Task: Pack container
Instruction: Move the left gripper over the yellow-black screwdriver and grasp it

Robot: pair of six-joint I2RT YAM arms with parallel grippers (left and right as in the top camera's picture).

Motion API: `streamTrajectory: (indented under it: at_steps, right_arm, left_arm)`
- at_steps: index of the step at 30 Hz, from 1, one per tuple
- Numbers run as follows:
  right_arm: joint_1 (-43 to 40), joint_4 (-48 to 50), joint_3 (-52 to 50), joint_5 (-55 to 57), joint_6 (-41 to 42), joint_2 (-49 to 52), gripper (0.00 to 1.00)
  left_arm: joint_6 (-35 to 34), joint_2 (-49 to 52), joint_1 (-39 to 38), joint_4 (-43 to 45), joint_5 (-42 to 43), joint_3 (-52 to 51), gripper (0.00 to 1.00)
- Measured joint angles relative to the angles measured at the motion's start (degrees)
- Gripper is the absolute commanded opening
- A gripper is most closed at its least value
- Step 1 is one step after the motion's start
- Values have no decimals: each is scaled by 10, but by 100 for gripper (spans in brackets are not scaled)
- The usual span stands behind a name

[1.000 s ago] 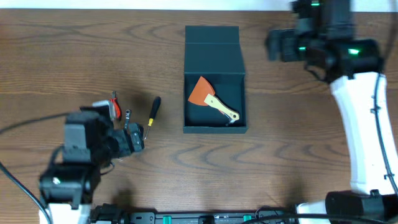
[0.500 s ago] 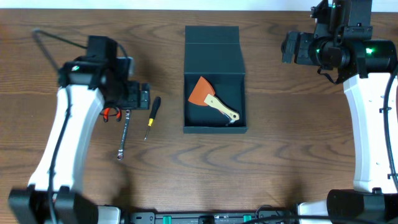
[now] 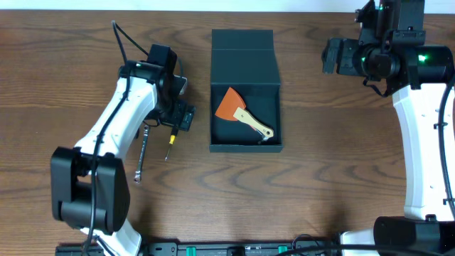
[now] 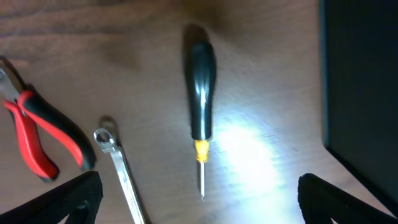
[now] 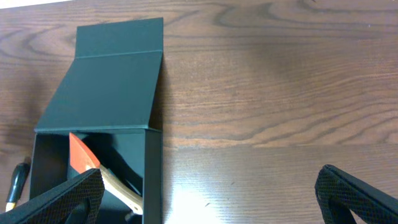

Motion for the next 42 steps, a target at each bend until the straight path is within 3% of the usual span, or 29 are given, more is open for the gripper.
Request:
streamTrajectory:
  at_steps: [17,26,38,42]
  right_arm:
    - [0,-17,0,2,-8,0,99]
    - [0,-20,0,7,-14,0,99]
    - [0,-24,0,13,-19,0,99]
    - [0,-24,0,14,-19,0,99]
  left_arm:
    - [2,106,0,58,-14,0,100]
    - [-5,121,0,87,-14,0,84]
    - [-19,118,0,115,-16,-30,84]
    - [-27,115,0,116,-16,-34,74]
